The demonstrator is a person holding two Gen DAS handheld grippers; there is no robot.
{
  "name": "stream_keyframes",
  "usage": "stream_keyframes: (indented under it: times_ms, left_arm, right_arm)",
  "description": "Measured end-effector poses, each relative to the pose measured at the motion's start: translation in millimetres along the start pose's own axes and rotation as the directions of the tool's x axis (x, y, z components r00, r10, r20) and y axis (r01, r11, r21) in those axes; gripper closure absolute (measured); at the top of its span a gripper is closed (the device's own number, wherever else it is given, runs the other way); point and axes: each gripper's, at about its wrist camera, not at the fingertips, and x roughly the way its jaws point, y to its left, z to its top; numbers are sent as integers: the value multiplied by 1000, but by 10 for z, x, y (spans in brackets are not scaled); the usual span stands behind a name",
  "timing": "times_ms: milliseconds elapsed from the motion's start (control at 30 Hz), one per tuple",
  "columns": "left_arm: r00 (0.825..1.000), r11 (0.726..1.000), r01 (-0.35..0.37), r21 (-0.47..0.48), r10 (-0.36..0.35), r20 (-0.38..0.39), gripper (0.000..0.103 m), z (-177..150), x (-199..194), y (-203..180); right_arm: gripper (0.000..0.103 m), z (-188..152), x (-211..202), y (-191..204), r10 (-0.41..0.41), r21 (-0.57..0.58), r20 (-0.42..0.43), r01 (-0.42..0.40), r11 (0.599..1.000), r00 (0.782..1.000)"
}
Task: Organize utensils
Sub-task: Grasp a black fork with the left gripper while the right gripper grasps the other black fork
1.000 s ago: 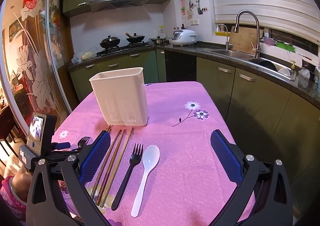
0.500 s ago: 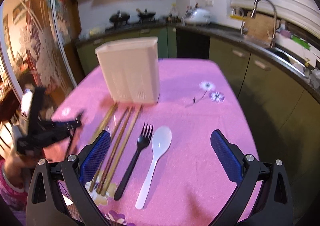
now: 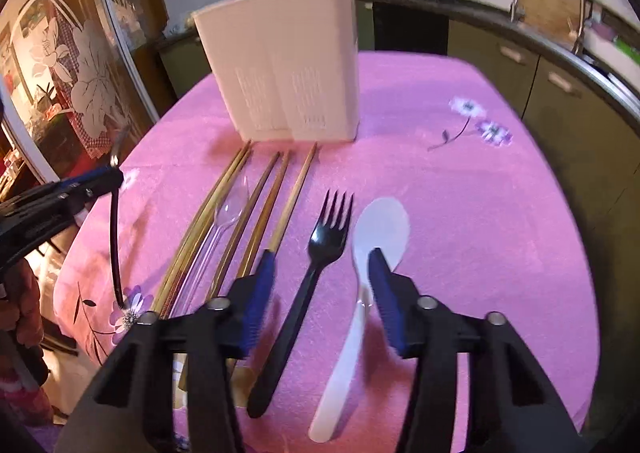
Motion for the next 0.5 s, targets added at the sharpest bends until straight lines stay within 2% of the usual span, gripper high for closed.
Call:
stream_keyframes:
  times_ms: [300, 500]
  left_arm:
    - [999, 1000, 18, 6, -18, 29, 82, 11, -104, 30]
    - [998, 1000, 27, 6, -27, 50, 82, 29, -178, 69]
  right_arm:
    - [58, 33, 315, 0, -8, 39, -92, 11, 999, 996]
    - [58, 129, 411, 38, -60, 18, -83, 62, 998, 995]
